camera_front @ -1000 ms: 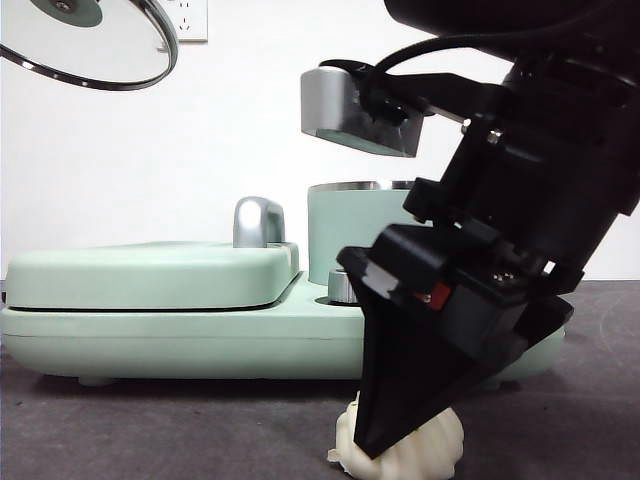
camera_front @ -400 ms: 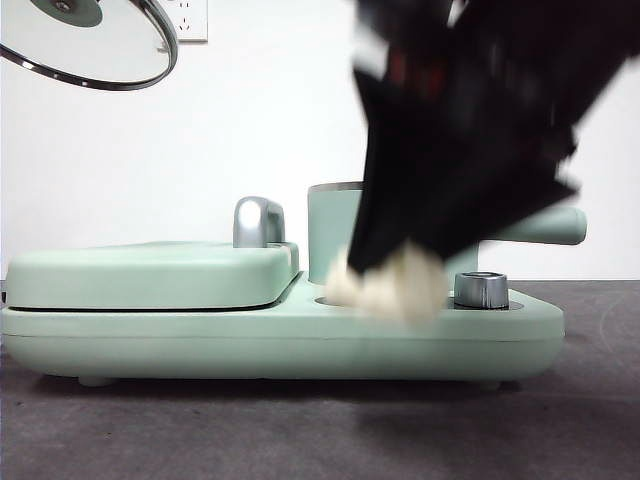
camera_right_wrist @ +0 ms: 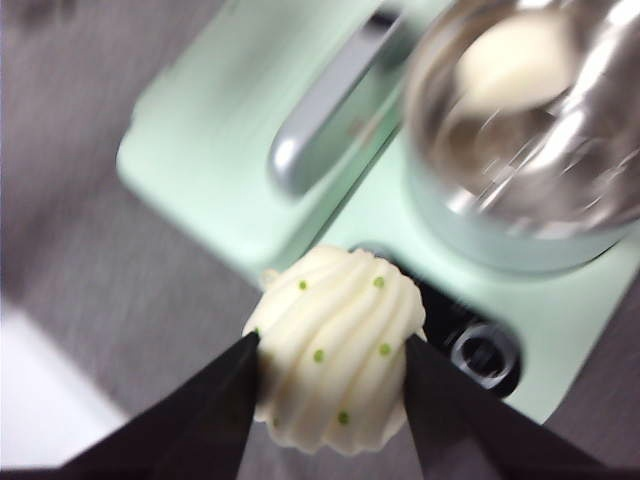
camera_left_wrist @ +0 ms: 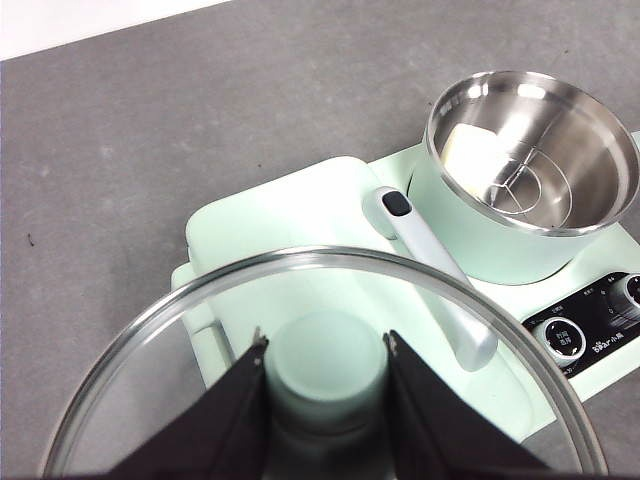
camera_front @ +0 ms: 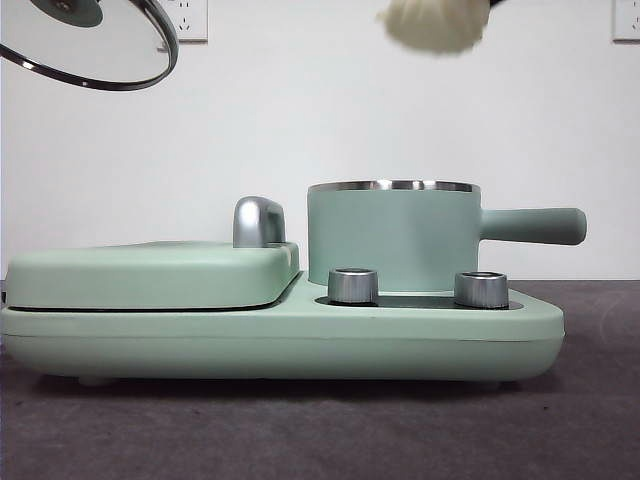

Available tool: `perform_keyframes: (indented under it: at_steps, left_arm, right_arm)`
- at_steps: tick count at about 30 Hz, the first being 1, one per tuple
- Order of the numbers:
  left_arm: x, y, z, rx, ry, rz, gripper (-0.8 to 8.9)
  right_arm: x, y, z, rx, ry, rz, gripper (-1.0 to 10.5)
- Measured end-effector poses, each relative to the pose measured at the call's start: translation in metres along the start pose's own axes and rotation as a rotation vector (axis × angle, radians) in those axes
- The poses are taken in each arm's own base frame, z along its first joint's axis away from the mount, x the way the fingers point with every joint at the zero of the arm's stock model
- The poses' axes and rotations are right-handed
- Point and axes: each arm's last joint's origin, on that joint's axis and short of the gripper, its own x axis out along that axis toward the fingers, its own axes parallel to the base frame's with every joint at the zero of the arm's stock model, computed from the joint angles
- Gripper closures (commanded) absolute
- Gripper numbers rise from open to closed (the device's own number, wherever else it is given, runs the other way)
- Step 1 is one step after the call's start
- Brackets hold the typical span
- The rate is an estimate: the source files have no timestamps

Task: Put the buns in a small steamer

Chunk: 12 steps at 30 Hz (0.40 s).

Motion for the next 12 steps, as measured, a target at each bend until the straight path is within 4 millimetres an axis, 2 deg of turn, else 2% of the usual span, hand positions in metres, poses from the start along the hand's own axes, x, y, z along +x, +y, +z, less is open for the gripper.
perform_keyframes:
  at_steps: [3,6,12]
  left_arm:
    - [0.0,0.0,0.0,0.0,0.0,0.0,8.03]
    - [0.0,0.0,0.0,0.0,0.0,0.0,8.03]
    - [0.0,0.0,0.0,0.0,0.0,0.0,8.03]
  right_arm:
    - [-0.001,-0.013,0.02,0.022,-0.035,-0.033,7.4]
    - [0.01,-0.03,0.038,0.038,-0.022,-0.067,7.4]
    - [0.053,-0.065,0.062,0.07,0.045,-0.08,7.4]
